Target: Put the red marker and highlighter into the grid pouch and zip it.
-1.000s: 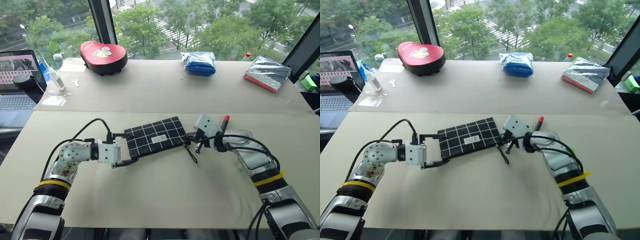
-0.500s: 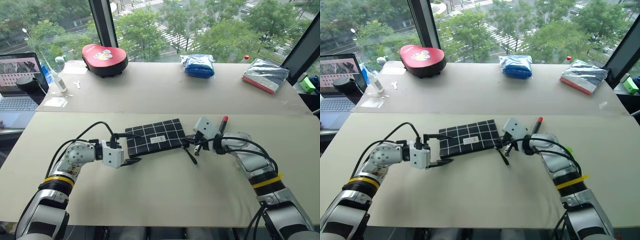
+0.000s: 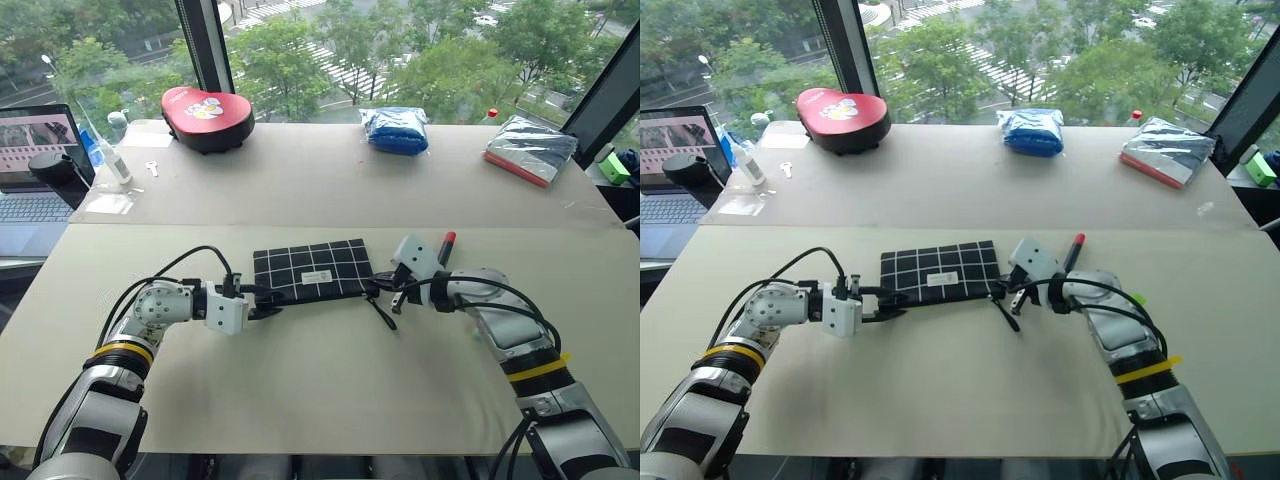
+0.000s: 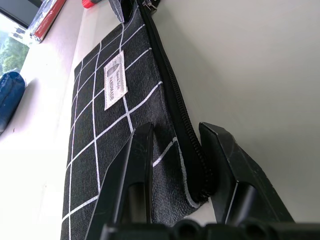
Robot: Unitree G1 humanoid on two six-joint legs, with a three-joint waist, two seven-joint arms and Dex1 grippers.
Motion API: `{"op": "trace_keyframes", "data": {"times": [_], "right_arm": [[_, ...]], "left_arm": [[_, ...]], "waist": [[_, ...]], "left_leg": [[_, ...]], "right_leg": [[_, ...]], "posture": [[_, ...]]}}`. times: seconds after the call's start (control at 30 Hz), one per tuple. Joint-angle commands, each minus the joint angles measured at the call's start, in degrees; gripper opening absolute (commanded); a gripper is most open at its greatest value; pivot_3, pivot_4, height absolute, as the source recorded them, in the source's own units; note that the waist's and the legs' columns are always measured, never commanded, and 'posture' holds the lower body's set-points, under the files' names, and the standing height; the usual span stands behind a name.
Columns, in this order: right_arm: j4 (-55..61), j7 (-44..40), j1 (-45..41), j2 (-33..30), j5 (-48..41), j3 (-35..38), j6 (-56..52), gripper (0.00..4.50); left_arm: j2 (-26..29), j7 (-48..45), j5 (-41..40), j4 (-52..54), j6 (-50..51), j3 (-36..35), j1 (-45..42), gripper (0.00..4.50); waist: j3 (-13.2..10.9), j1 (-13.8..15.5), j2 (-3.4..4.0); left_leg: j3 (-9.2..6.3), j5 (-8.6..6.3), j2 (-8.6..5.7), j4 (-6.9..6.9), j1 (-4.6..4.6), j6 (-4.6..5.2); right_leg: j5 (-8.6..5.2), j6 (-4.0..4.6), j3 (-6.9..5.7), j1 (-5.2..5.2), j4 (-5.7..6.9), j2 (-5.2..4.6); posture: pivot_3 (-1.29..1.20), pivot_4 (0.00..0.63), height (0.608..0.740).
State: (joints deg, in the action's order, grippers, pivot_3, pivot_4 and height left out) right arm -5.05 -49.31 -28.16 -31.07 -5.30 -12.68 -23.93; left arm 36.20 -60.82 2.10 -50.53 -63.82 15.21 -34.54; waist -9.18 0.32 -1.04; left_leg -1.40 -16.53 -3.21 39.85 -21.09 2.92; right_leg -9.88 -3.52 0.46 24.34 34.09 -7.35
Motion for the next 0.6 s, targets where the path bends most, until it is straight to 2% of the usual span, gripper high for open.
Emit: {"op": "trace_keyframes", "data": {"times": [0.03, 0.17, 0.2, 0.23, 0.3, 0.6], "right_arm": [[0.5, -0.6, 1.3, -0.7, -0.1, 0.2, -1.4, 0.0], [0.7, -0.8, 1.2, -0.8, -0.1, 0.4, -1.5, 0.0], [0.7, -0.8, 1.3, -0.8, -0.1, 0.4, -1.5, 0.0], [0.9, -0.8, 1.3, -0.7, -0.1, 0.4, -1.6, 0.0], [1.3, -0.8, 1.5, -0.7, -0.2, 0.5, -1.8, 0.0], [1.2, -1.2, 1.4, -0.9, -0.2, 0.7, -1.6, 0.0]], "left_arm": [[-0.2, -0.9, -1.6, -1.1, -1.2, 0.0, -1.1, 1.55], [-1.1, -1.4, -2.7, -0.9, -1.1, -0.2, -1.1, 1.55], [-1.4, -2.1, -3.7, -0.7, -0.3, -0.3, -0.8, 1.07], [-1.6, -2.1, -3.7, -0.8, -0.4, -0.3, -0.8, 0.93], [-1.7, -1.6, -3.4, -1.1, -0.7, -0.5, -0.7, 0.15], [-3.0, -0.4, -4.1, -1.5, 0.0, -1.7, -1.4, 0.07]], "waist": [[0.0, 0.0, 0.0], [0.0, 0.0, 0.0], [0.0, 0.0, 0.0], [0.0, 0.0, 0.0], [0.0, 0.0, 0.0], [0.0, 0.2, 0.0]], "left_leg": [[0.0, 0.0, 0.0, 0.0, 0.0, 0.0], [0.0, 0.0, 0.01, 0.0, 0.0, 0.01], [0.0, 0.0, 0.01, 0.0, -0.01, 0.01], [0.0, 0.0, 0.01, 0.0, -0.01, 0.01], [0.0, -0.01, 0.02, 0.0, -0.01, 0.02], [0.0, -0.01, 0.01, 0.01, -0.01, 0.02]], "right_leg": [[0.0, 0.0, 0.0, 0.0, 0.0, 0.0], [0.0, 0.0, 0.0, 0.0, 0.0, 0.0], [0.0, 0.0, 0.0, 0.0, 0.0, 0.0], [0.0, 0.0, 0.0, 0.0, 0.0, 0.0], [0.0, 0.0, 0.0, 0.0, 0.0, 0.0], [0.0, 0.0, 0.0, -0.02, -0.02, 0.0]], "posture": [[0.0, 0.15, 0.74], [0.0, 0.15, 0.74], [0.0, 0.15, 0.74], [0.0, 0.15, 0.74], [0.0, 0.15, 0.74], [0.0, 0.15, 0.74]]}}
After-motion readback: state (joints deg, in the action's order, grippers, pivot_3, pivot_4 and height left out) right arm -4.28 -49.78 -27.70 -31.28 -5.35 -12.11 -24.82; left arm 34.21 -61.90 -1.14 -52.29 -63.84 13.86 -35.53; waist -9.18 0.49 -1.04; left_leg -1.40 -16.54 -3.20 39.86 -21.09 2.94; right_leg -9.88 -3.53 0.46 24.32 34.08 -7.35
